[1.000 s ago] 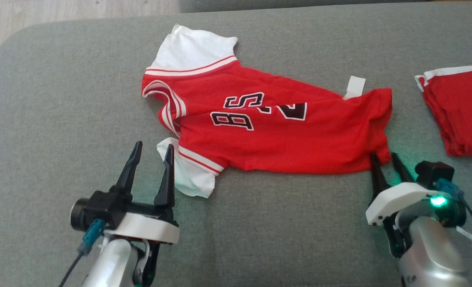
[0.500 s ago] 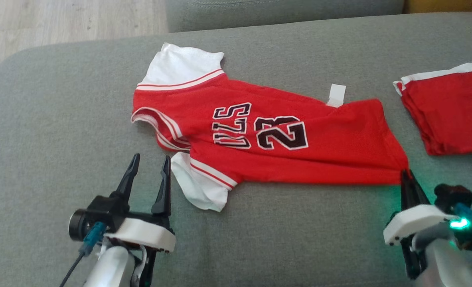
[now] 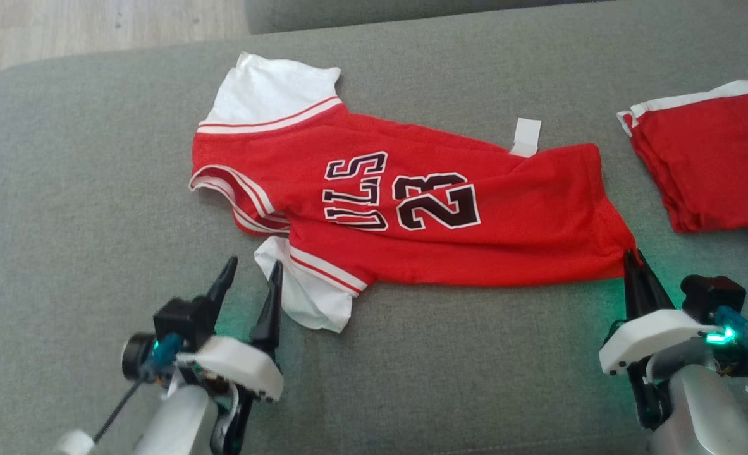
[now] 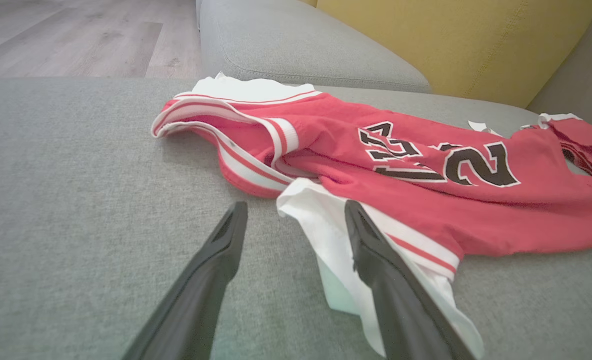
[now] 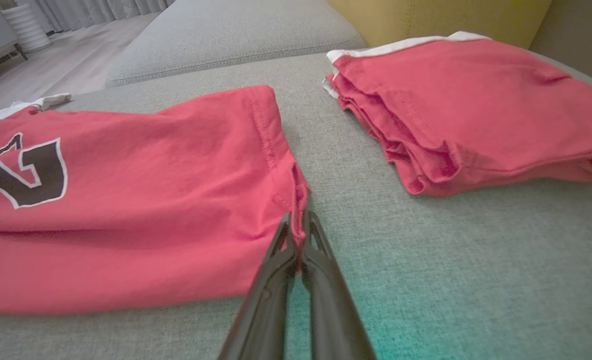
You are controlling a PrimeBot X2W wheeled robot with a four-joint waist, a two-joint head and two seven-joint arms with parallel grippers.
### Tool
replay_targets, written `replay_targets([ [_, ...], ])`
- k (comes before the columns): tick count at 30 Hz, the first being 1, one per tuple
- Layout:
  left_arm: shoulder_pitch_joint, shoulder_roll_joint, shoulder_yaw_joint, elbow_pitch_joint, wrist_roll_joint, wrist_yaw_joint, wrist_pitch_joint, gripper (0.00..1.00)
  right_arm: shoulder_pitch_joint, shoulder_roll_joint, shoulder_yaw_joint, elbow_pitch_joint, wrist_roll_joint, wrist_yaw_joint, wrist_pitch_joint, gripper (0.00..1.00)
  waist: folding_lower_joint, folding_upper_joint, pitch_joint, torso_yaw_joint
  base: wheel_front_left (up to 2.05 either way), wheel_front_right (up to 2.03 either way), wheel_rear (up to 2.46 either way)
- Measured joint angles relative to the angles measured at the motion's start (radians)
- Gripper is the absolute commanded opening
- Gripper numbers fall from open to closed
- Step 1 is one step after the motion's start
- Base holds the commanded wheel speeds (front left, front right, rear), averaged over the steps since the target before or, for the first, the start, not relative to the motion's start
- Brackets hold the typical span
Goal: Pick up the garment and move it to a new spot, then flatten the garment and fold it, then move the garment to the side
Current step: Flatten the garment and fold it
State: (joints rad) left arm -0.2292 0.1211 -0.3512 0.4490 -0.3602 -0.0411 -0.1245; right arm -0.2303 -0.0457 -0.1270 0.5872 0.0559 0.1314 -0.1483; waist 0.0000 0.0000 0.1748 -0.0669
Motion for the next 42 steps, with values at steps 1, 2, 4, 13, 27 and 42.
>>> replay_targets([
  [1, -0.011, 0.0, 0.0, 0.005, -0.001, 0.0, 0.001, 1.0, 0.0, 0.0, 0.002, -0.004, 0.005, 0.0, 0.004, 0.0, 0.0, 0.0, 0.005, -0.001, 0.0, 0.0, 0.0],
  [2, -0.023, -0.001, 0.0, 0.009, -0.002, -0.001, 0.001, 1.0, 0.0, 0.0, 0.005, -0.007, 0.008, 0.0, 0.005, 0.0, 0.0, 0.0, 0.008, -0.002, 0.0, 0.0, 0.0],
  [4, -0.048, -0.004, 0.001, 0.027, -0.014, -0.003, 0.006, 1.0, 0.0, 0.0, 0.011, -0.011, 0.009, 0.0, 0.005, 0.0, 0.0, 0.0, 0.015, -0.005, 0.0, 0.0, 0.0],
  [13, -0.081, -0.01, -0.004, 0.073, -0.035, -0.021, 0.028, 1.0, 0.0, 0.0, 0.025, -0.021, 0.016, 0.0, 0.008, 0.0, 0.0, 0.0, 0.031, -0.023, 0.0, 0.0, 0.0],
  [27, -0.11, -0.015, -0.016, 0.116, -0.054, -0.03, 0.044, 0.0, -0.002, 0.0, 0.031, -0.022, 0.023, 0.0, 0.009, 0.0, 0.0, 0.0, 0.03, -0.026, 0.0, 0.0, 0.0],
  [42, -0.103, -0.006, 0.031, 0.001, -0.067, -0.01, -0.107, 0.0, -0.002, 0.0, 0.035, -0.089, 0.041, 0.0, -0.007, 0.0, 0.0, 0.0, -0.013, 0.008, 0.0, 0.0, 0.0],
])
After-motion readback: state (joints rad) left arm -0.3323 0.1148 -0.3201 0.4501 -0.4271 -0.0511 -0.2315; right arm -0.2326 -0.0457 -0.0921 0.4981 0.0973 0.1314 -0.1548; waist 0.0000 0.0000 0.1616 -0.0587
